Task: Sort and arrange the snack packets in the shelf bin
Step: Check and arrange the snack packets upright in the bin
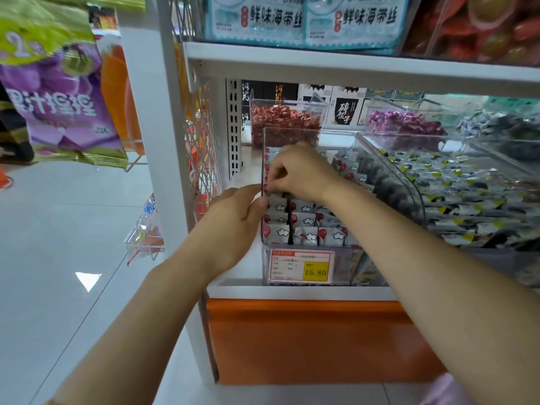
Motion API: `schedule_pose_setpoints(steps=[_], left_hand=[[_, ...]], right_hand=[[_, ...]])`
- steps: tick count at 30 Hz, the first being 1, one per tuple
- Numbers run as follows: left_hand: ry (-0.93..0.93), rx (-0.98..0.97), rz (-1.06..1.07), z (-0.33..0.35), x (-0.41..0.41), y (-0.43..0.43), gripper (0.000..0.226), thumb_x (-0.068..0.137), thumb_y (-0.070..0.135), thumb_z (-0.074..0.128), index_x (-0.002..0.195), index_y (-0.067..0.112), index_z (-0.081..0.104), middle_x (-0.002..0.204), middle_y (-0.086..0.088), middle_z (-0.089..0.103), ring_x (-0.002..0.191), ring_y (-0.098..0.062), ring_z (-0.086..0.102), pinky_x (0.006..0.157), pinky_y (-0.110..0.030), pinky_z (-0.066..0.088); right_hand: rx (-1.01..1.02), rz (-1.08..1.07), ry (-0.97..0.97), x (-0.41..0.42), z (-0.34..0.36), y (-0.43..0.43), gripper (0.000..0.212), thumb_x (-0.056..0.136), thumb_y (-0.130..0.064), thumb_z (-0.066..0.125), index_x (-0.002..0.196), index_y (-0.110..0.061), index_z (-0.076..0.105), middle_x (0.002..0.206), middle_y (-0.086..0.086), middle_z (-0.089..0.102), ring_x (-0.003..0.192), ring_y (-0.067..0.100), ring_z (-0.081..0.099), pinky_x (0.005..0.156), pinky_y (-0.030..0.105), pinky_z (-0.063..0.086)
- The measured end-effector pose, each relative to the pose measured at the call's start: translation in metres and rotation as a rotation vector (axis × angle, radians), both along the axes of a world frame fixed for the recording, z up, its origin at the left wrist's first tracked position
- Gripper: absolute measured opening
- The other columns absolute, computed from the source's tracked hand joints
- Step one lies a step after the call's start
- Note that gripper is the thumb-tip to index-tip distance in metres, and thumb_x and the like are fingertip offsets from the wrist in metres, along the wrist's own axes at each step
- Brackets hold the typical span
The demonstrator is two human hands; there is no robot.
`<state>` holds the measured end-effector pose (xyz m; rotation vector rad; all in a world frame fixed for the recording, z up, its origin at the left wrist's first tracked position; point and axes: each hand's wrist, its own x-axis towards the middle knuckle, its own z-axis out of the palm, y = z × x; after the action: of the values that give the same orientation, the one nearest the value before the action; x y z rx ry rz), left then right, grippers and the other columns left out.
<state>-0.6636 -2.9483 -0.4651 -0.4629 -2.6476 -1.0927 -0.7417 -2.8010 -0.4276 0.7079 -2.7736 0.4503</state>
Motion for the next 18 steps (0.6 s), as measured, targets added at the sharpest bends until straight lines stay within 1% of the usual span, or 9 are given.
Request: schedule_pose_setpoints(steps=[3,5,7,9,12,14,15,16,18], left_hand=[[0.009,0.005,0.01,0.0,0.001,-0.001,0.041,0.1,0.031,0.031,0.137,0.019,0.045,0.133,-0.005,0.051,0.122,-0.02,0.045,0.093,-0.023,0.032],[0.042,0.009,0.043,0.001,0.001,-0.001,0.042,0.099,0.031,0.032,0.138,0.018,0.043,0.138,-0.005,0.048,0.126,-0.02,0.043,0.094,-0.022,0.03],[0.092,0.042,0.105,0.002,0.002,-0.001,0.042,0.099,0.029,0.035,0.139,0.017,0.043,0.14,-0.005,0.045,0.127,-0.019,0.041,0.091,-0.017,0.026],[0.152,0.073,0.151,0.003,0.004,0.0,0.04,0.099,0.028,0.038,0.137,0.017,0.045,0.138,-0.004,0.046,0.121,-0.016,0.045,0.086,-0.011,0.025],[0.22,0.101,0.188,0.006,0.007,0.002,0.038,0.098,0.027,0.041,0.133,0.017,0.049,0.127,-0.004,0.049,0.094,-0.007,0.047,0.07,0.002,0.028],[0.248,0.117,0.188,0.009,0.008,0.003,0.036,0.097,0.028,0.042,0.129,0.016,0.053,0.121,-0.004,0.052,0.091,-0.006,0.047,0.072,0.005,0.028],[0.239,0.132,0.17,0.01,0.009,0.004,0.036,0.096,0.03,0.041,0.127,0.017,0.055,0.119,-0.004,0.054,0.094,-0.008,0.05,0.078,0.0,0.032],[0.21,0.151,0.143,0.01,0.009,0.005,0.036,0.096,0.032,0.04,0.124,0.017,0.058,0.117,-0.005,0.056,0.097,-0.012,0.052,0.085,-0.012,0.039],[0.143,0.193,0.093,0.011,0.013,0.009,0.033,0.097,0.034,0.038,0.111,0.02,0.064,0.105,-0.008,0.06,0.095,-0.018,0.055,0.086,-0.033,0.046]], right_hand=[[-0.375,0.001,-0.031,0.013,0.012,0.006,0.007,0.087,-0.016,0.062,0.081,-0.018,0.059,0.077,-0.015,0.052,0.071,-0.002,0.048,0.06,0.009,0.035],[-0.555,-0.028,0.046,0.025,0.019,0.015,0.007,0.089,-0.013,0.058,0.084,-0.015,0.056,0.08,-0.012,0.054,0.07,0.0,0.051,0.057,0.007,0.041],[-0.705,-0.051,0.16,0.039,0.021,0.026,0.007,0.091,-0.01,0.056,0.084,-0.012,0.054,0.081,-0.008,0.055,0.067,0.005,0.053,0.056,0.012,0.045],[-0.867,-0.086,0.226,0.052,0.018,0.037,0.006,0.093,-0.009,0.053,0.087,-0.01,0.052,0.082,-0.001,0.058,0.059,0.009,0.054,0.054,0.019,0.048],[-1.11,-0.138,0.189,0.068,0.011,0.049,0.01,0.094,-0.008,0.051,0.084,-0.011,0.052,0.08,0.003,0.06,0.052,0.012,0.057,0.056,0.029,0.053],[-1.243,-0.147,0.105,0.077,0.006,0.053,0.014,0.094,-0.009,0.051,0.081,-0.012,0.053,0.073,0.0,0.06,0.049,0.009,0.058,0.056,0.027,0.053],[-1.3,-0.14,0.051,0.08,0.003,0.053,0.016,0.095,-0.009,0.051,0.079,-0.011,0.055,0.069,-0.003,0.061,0.049,0.008,0.058,0.056,0.026,0.053],[-1.354,-0.127,-0.007,0.084,-0.001,0.053,0.017,0.095,-0.008,0.05,0.078,-0.01,0.056,0.066,-0.005,0.061,0.05,0.008,0.058,0.055,0.024,0.053],[-1.449,-0.098,-0.119,0.089,-0.007,0.049,0.018,0.094,-0.007,0.05,0.078,-0.008,0.057,0.066,-0.004,0.061,0.051,0.008,0.058,0.054,0.022,0.053]])
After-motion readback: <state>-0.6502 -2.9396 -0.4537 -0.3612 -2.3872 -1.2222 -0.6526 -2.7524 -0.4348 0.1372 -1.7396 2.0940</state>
